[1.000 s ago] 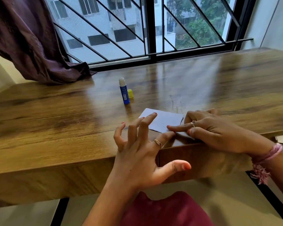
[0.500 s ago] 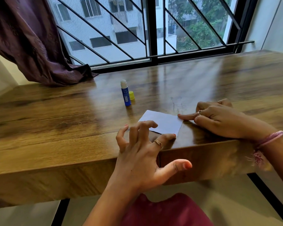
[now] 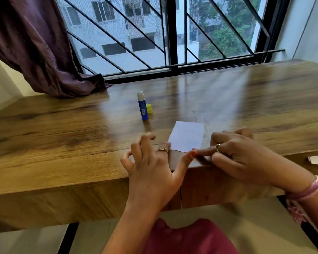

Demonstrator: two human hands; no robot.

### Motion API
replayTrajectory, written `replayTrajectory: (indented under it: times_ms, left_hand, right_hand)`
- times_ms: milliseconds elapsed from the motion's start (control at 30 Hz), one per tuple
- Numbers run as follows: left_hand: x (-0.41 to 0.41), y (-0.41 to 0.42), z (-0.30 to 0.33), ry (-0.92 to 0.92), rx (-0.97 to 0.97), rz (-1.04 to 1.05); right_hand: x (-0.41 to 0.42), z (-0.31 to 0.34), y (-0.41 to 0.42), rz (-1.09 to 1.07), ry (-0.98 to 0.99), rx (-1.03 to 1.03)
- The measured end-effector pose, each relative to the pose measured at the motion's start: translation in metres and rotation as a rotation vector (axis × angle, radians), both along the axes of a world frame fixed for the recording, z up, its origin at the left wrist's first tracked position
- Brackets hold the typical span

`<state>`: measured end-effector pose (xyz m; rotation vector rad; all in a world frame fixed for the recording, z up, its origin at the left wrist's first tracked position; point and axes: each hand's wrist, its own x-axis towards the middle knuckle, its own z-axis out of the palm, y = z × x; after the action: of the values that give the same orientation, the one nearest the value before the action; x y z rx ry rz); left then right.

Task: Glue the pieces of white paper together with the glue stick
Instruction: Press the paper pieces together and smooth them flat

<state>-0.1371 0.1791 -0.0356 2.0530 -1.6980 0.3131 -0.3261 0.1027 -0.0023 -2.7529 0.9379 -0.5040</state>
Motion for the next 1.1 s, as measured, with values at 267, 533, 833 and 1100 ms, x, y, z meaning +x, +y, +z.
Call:
replayTrajectory:
  times_ms: [267, 533, 833, 1100]
  left_hand:
    - [0.002, -0.001, 0.002, -0.065, 0.011, -0.08]
    - [0.008, 0.006, -0.004, -0.142, -0.065, -0.293]
    - [0.009, 0.008, 0.0, -0.144, -0.018, -0.297]
    - [0.009, 0.009, 0.002, -0.126, 0.003, -0.321]
  right_hand:
    - [-0.005, 0.006, -0.013, 0.011, -0.085, 0.25]
    - [-0.001, 0.0, -0.015, 0.028, 0.023, 0.142]
    - [0.002, -0.003, -0.014, 0.055, 0.111, 0.036]
    - [0.001, -0.006, -0.021, -0.029, 0.158, -0.052]
